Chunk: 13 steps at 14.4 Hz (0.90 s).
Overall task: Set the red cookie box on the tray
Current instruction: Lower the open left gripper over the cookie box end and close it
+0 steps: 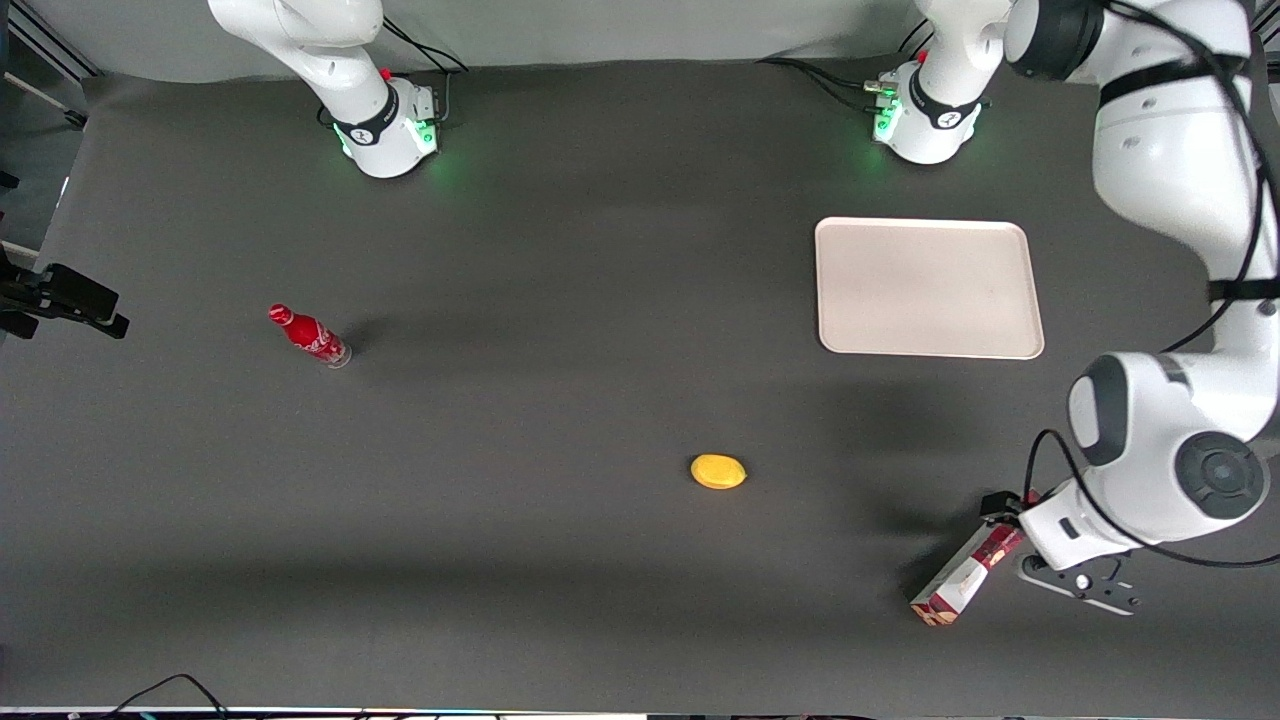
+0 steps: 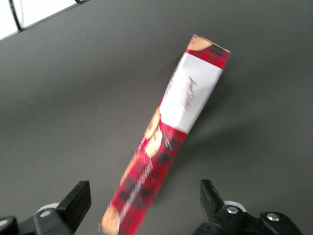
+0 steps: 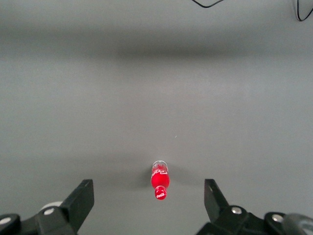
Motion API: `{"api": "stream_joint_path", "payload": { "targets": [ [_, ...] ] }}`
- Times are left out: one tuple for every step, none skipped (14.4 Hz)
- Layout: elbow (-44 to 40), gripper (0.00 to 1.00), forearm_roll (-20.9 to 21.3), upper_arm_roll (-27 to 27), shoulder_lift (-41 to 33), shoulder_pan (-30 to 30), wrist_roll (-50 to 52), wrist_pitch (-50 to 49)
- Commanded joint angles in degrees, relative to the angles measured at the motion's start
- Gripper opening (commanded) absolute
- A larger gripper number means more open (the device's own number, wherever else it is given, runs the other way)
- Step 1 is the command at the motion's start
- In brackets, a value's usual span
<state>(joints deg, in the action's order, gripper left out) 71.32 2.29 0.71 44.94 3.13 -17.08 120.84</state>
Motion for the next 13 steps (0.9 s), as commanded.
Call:
{"api": "stream_joint_path", "payload": {
  "targets": [
    [-3.3, 1.0, -0.6, 0.1, 5.2, -0.1, -1.4, 5.4],
    [-3.1, 1.0, -0.6, 0.1, 5.9, -0.1, -1.5, 6.8],
    [-2.9, 1.0, -0.6, 0.1, 6.5, -0.1, -1.2, 8.2],
    [-2.8, 0.9, -0.6, 0.1, 7.1, 0.0, -0.8, 8.7],
    [-2.3, 0.57, -0.4, 0.1, 7.1, 0.2, 0.1, 8.8],
    [-1.5, 0.27, -0.3, 0.1, 7.0, 0.3, 1.7, 8.8],
    [-1.4, 0.0, -0.3, 0.1, 7.0, 0.3, 3.0, 8.8],
    [-1.4, 0.0, -0.4, 0.1, 7.0, 0.3, 3.6, 8.8],
    [-1.4, 0.0, -0.4, 0.1, 6.8, 0.3, 3.6, 8.8],
    [-1.4, 0.0, -0.6, 0.1, 6.6, 0.3, 3.5, 8.2],
    [-1.6, 0.0, -0.7, 0.0, 6.0, 0.2, 3.8, 7.1],
    [-1.6, 0.0, -1.4, 0.1, 5.0, 0.1, 3.8, 5.3],
    [-1.9, 0.0, -1.8, 0.1, 3.9, 0.0, 3.7, 2.6]
  ]
}}
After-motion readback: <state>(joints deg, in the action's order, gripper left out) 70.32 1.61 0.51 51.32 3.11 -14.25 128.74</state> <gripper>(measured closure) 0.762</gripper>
